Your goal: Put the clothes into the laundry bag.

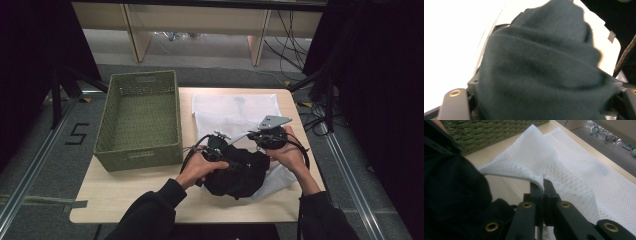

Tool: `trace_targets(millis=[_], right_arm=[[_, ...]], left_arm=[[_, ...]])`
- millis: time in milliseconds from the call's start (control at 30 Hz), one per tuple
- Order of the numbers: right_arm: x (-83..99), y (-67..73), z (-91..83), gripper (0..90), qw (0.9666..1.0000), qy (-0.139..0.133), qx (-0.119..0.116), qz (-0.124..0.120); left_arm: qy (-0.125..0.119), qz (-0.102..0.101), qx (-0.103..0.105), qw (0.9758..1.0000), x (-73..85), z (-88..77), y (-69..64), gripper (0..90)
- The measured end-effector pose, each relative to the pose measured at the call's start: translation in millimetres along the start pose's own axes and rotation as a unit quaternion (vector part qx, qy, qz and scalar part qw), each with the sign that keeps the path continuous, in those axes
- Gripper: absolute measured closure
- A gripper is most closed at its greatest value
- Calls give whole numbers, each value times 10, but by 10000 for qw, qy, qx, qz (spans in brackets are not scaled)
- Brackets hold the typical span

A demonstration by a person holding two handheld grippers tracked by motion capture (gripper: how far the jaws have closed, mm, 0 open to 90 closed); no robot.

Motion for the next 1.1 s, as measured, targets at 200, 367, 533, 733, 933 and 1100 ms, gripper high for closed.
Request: trace_targets(millis=[200, 367, 533, 733, 933, 1100], right_arm=[[15, 10, 5, 892, 10000, 25, -30, 47], [2, 41, 19, 893, 9999, 17, -108, 24], [-22, 45, 22, 892, 10000, -21, -60, -44], [-118, 73, -36, 893, 9999, -139, -79, -33], [-181, 109, -69, 893, 9997, -202, -45, -103], [-113, 107, -14, 893, 9999, -86, -86, -106]], left_arm=[[52, 696, -476, 9964, 146, -350, -14, 167], [138, 824, -504, 9952, 255, -258, 4, 230], [243, 1135, -492, 9920, 145, -121, -44, 562], [140, 941, -461, 9944, -82, -69, -77, 600], [-207, 393, -588, 9973, -292, -48, 260, 569], [-399, 250, -679, 9966, -227, -118, 250, 319]])
Point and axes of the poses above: each handheld gripper's, and its own axes: z roughly forward along the jaws, x roughly out of its underside, y roughly to its left, the point moved 8 cm from there along z, roughly forward along the jaws, and after that the axes turned 10 degrees about -z, right-handed, at the moved point
